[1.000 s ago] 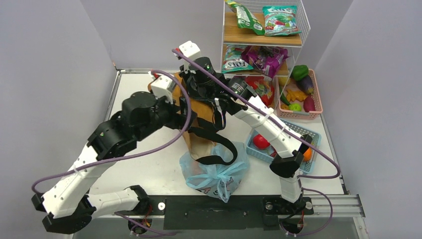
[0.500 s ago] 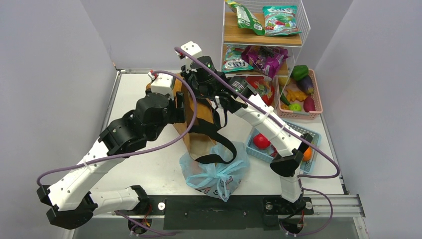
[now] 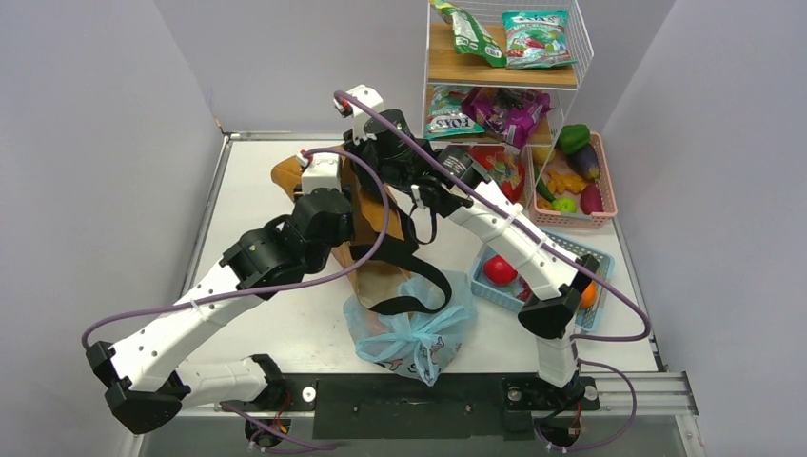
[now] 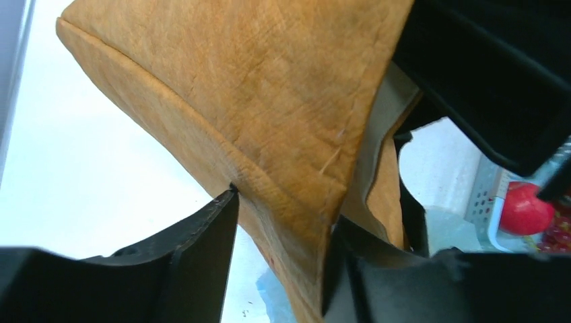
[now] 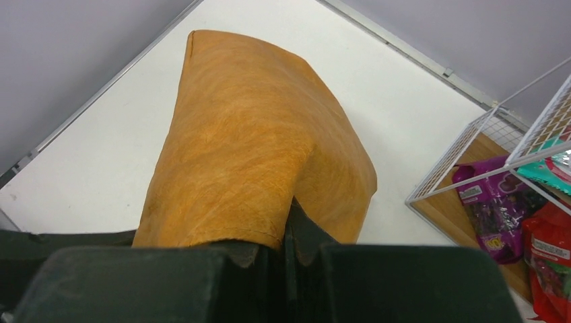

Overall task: Place the food into the grocery bag and tie it
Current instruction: Adjust the grocery bag at the center of the board.

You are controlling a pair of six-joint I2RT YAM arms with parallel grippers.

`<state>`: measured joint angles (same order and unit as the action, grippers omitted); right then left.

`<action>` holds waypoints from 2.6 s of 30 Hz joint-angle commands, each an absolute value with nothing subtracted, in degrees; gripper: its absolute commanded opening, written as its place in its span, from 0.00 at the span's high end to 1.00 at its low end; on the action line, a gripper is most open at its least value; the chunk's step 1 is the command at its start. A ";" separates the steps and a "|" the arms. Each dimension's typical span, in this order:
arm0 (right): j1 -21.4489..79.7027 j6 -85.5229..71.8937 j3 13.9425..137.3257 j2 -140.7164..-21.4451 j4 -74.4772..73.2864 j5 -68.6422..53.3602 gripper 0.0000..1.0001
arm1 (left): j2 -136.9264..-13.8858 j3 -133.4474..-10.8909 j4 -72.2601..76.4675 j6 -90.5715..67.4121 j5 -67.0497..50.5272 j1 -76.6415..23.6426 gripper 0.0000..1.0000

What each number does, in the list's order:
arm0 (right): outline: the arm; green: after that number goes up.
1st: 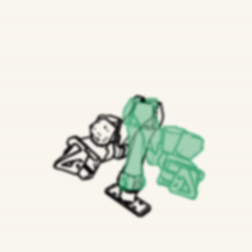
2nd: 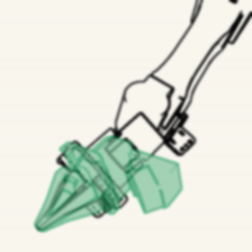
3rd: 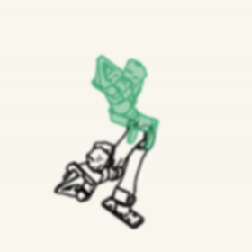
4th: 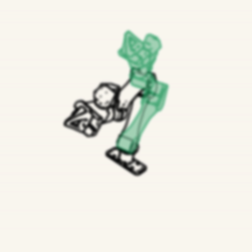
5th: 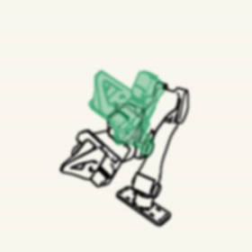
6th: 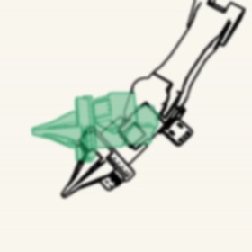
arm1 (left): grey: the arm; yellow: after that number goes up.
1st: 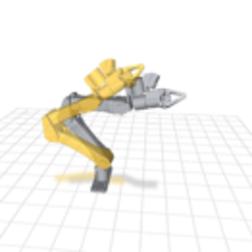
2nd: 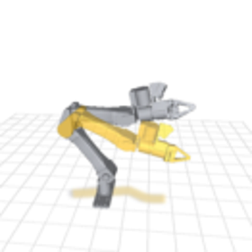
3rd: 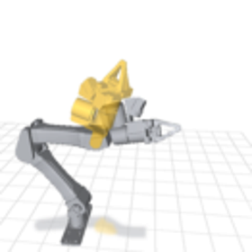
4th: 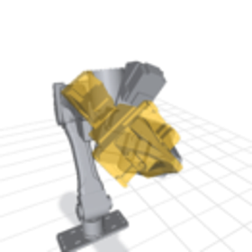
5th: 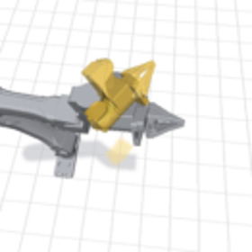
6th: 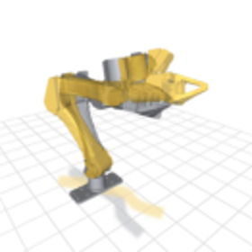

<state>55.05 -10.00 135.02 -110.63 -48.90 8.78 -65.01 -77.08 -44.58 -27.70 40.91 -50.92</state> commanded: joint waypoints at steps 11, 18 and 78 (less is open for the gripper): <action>52.41 -7.80 123.29 -100.73 -38.33 -9.23 1.00 | -56.19 -77.50 -43.19 -20.87 22.73 -34.64 0.95; 50.77 -7.90 121.39 -101.42 -38.13 -11.06 1.00 | -55.85 -85.11 -53.22 -22.99 19.12 -29.79 1.00; 41.83 -16.26 105.65 -80.96 -36.10 5.04 0.14 | -55.12 -82.25 -52.30 -25.96 3.93 -29.54 1.00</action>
